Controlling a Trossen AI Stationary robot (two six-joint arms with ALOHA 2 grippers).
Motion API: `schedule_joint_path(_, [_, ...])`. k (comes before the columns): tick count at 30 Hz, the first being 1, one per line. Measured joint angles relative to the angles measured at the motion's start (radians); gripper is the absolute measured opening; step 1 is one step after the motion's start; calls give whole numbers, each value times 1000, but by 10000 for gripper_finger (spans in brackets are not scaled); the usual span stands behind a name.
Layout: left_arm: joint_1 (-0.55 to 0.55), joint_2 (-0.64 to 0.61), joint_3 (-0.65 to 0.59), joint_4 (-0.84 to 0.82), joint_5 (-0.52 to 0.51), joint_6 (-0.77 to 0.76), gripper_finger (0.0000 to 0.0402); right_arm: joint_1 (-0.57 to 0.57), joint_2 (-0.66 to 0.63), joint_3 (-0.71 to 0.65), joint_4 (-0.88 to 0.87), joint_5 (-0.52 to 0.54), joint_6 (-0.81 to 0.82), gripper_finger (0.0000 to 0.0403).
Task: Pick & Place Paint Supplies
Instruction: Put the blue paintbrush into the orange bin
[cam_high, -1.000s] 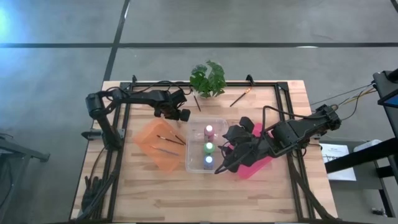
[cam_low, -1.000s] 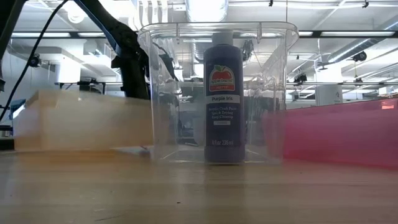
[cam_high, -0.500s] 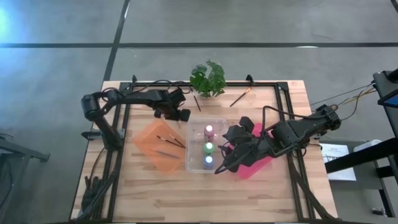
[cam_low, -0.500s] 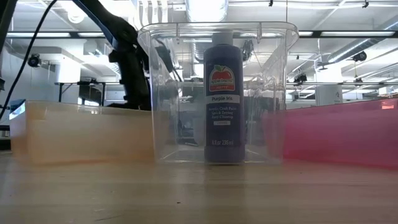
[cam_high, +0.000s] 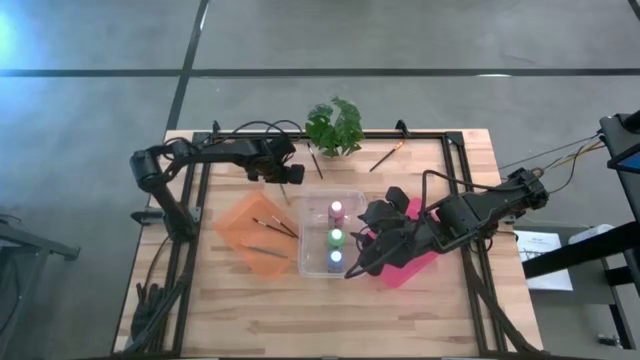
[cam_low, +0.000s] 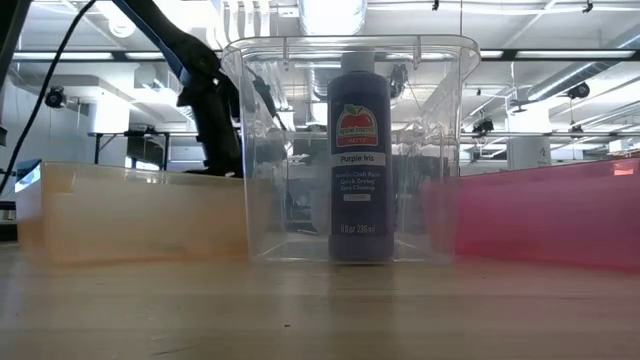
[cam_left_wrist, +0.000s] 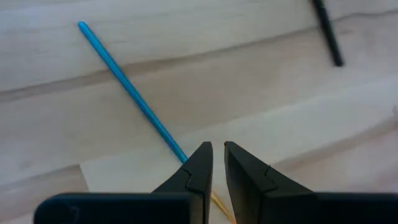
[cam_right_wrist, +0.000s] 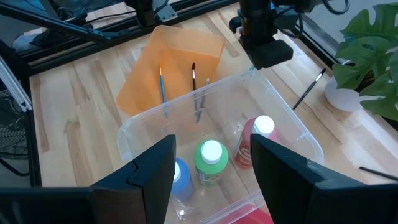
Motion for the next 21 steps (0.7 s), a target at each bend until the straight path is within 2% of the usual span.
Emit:
schedule_joint_path(8, [6,69,1,10,20,-36,52,0,0,0,1,0,6,202])
schedule_joint_path(21, [6,71,1,-30,53,3,52,0,0,0,0,0,9,202])
